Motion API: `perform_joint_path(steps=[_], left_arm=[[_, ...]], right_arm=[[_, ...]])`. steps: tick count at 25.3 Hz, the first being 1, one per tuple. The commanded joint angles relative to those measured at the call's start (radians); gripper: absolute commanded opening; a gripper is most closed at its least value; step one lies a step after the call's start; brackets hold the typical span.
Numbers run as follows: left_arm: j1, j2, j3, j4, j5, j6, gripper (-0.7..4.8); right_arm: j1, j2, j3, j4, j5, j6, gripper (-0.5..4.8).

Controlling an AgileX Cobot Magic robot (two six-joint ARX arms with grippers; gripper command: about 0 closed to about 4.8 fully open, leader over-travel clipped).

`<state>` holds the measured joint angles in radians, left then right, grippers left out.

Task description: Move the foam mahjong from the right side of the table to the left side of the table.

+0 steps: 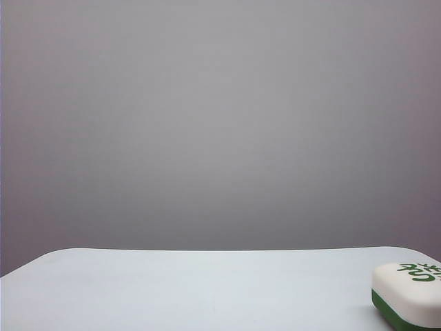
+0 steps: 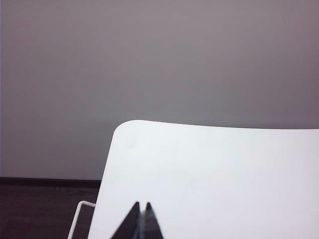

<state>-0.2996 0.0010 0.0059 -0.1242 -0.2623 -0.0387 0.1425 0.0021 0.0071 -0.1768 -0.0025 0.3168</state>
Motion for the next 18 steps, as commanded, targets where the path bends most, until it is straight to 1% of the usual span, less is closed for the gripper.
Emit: perform_joint_path(steps=[1,7,9,11,13,15,17,18], left_arm=[[0.000,0.000,0.000,0.010,0.005,0.005,-0.02],[0.000,0.000,0.005,0.014,0.006,0.000,-0.03],[0.000,0.000,0.038,0.013,0.031,0.002,-0.05],[0.002,0.001,0.082,0.014,0.003,0.005,-0.05],[0.002,0.013,0.119,0.016,-0.037,0.005,-0.05],[0.002,0.033,0.143,0.016,-0.053,0.005,-0.05],[0.002,0.077,0.178,0.016,-0.060,0.030,-0.05],[0.001,0.128,0.214,0.017,-0.059,0.073,-0.05]], right_arm=[[0.000,0.000,-0.006,0.016,0.004,-0.003,-0.05],[0.000,0.000,-0.006,0.015,0.004,-0.003,-0.05],[0.000,0.000,-0.003,0.019,0.004,-0.003,-0.05],[0.000,0.001,-0.002,0.036,0.014,-0.003,-0.05],[0.000,0.002,-0.001,0.049,0.052,-0.002,-0.05],[0.000,0.005,0.006,0.050,0.055,0.006,-0.05],[0.000,0.021,0.029,0.047,0.056,0.021,-0.05],[-0.001,0.048,0.051,0.047,0.071,0.021,-0.05]])
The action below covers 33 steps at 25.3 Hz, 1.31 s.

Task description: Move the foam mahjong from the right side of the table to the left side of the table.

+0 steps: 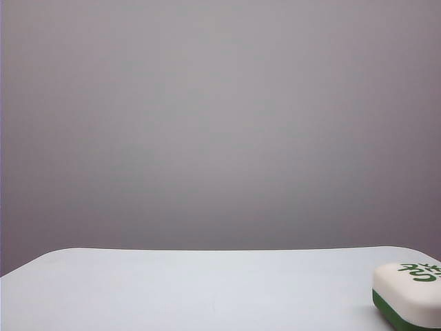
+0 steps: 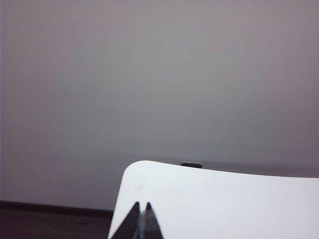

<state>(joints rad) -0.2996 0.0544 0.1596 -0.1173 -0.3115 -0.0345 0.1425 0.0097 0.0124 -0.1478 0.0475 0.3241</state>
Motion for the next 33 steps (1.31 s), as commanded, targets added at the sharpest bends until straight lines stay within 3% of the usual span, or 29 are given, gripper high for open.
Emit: perform_joint_path(steps=[1,4,8,11,14,21,22,24,30,32,33], left_arm=[[0.001,0.115,0.087,0.008,-0.010,0.097,-0.05],[0.001,0.284,0.201,-0.019,0.016,0.175,-0.05],[0.001,0.506,0.359,-0.070,0.167,0.259,-0.05],[0.001,0.660,0.474,-0.146,0.272,0.282,-0.05],[0.000,0.774,0.549,-0.227,0.302,0.343,-0.05],[0.001,0.842,0.560,-0.241,0.432,0.388,-0.05],[0.001,0.850,0.560,-0.260,0.529,0.421,-0.05],[0.001,0.860,0.560,-0.285,0.618,0.485,-0.05],[0.001,0.868,0.560,-0.309,0.801,0.634,-0.05],[0.001,0.868,0.560,-0.298,0.898,0.652,-0.05],[0.001,0.868,0.560,-0.292,0.900,0.652,-0.05]], right_arm=[[-0.001,0.064,0.063,0.018,0.034,0.013,-0.05],[-0.013,0.186,0.129,0.022,0.066,0.003,-0.05],[-0.048,0.396,0.214,0.030,0.063,-0.034,-0.05],[-0.075,0.601,0.287,0.043,-0.001,-0.047,-0.05],[-0.082,0.810,0.343,0.043,-0.024,-0.093,-0.05],[-0.131,1.190,0.446,0.047,-0.077,-0.093,-0.05],[-0.140,1.264,0.473,0.048,-0.082,-0.093,-0.05],[-0.151,1.347,0.503,0.049,-0.112,-0.093,-0.05],[-0.167,1.512,0.535,0.098,-0.159,-0.093,-0.05],[-0.165,1.528,0.535,0.101,-0.227,-0.092,-0.05],[-0.164,1.529,0.535,0.103,-0.233,-0.090,-0.05]])
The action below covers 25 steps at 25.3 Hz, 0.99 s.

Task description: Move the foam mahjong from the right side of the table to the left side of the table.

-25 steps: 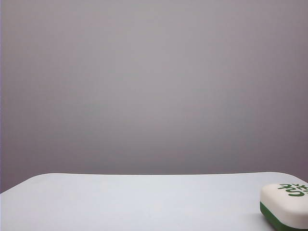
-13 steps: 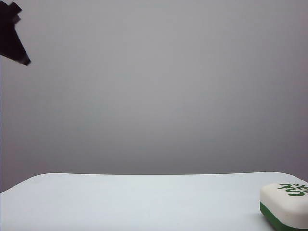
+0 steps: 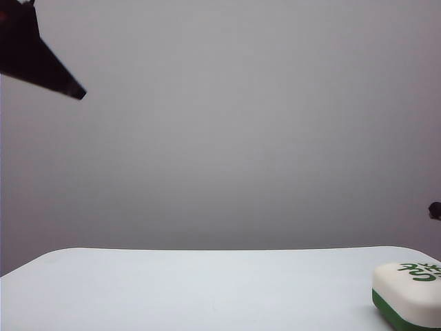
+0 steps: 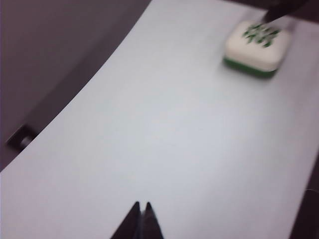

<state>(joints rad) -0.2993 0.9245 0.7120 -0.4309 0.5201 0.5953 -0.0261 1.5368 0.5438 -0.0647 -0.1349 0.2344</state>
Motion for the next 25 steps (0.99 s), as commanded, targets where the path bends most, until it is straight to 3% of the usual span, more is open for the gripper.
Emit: perform_joint_path(steps=[1,7,17,25], left_arm=[[0.000,-0.002,0.007,0.026,0.068,0.033,-0.05],[0.000,-0.002,0.007,0.024,0.068,0.045,-0.05],[0.000,-0.037,0.008,-0.062,0.066,0.033,-0.05],[0.000,-0.129,0.008,-0.138,0.064,0.032,-0.05]], right_arm=[[0.006,0.002,0.003,0.021,-0.054,0.013,-0.05],[0.022,0.002,0.003,0.020,-0.157,0.092,-0.05],[0.233,0.002,0.006,-0.023,-0.064,0.166,-0.05],[0.243,-0.006,0.046,-0.224,-0.058,0.146,-0.05]])
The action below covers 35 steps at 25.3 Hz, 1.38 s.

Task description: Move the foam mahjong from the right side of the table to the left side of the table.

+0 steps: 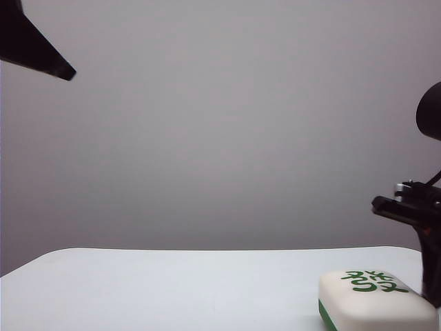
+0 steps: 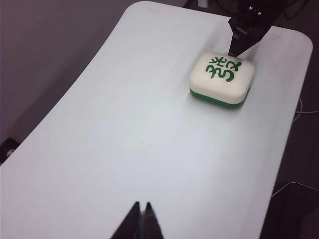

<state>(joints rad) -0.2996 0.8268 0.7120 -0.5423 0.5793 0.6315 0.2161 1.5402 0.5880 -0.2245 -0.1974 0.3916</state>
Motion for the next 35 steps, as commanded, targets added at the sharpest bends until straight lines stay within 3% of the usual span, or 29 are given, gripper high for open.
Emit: perform_joint_path(steps=[1,4,9,13,19,22,24,35], left_arm=[[0.001,-0.038,0.008,-0.033,0.005,-0.004,-0.05],[0.000,-0.052,0.008,-0.064,0.004,-0.008,-0.05],[0.000,-0.055,0.008,-0.077,0.003,-0.019,-0.05],[0.000,-0.055,0.008,-0.080,0.004,-0.019,-0.05],[0.000,-0.056,0.008,-0.099,0.004,-0.019,-0.05],[0.000,-0.059,0.008,-0.117,0.004,-0.019,-0.05],[0.000,-0.063,0.008,-0.119,0.003,-0.019,-0.05],[0.000,-0.070,0.008,-0.153,0.001,-0.042,-0.05]], right_arm=[[0.001,-0.010,0.002,-0.072,0.004,-0.011,-0.05],[0.003,-0.012,0.002,-0.092,-0.084,-0.011,-0.05],[0.034,-0.011,0.014,-0.070,-0.147,0.026,-0.05],[0.098,-0.004,0.034,0.002,-0.114,0.059,-0.05],[0.106,0.089,0.102,-0.010,-0.124,0.077,-0.05],[0.162,0.121,0.138,-0.006,-0.133,0.080,-0.05],[0.228,0.140,0.183,-0.003,-0.085,0.085,-0.05],[0.301,0.309,0.424,-0.056,-0.093,0.092,-0.05]])
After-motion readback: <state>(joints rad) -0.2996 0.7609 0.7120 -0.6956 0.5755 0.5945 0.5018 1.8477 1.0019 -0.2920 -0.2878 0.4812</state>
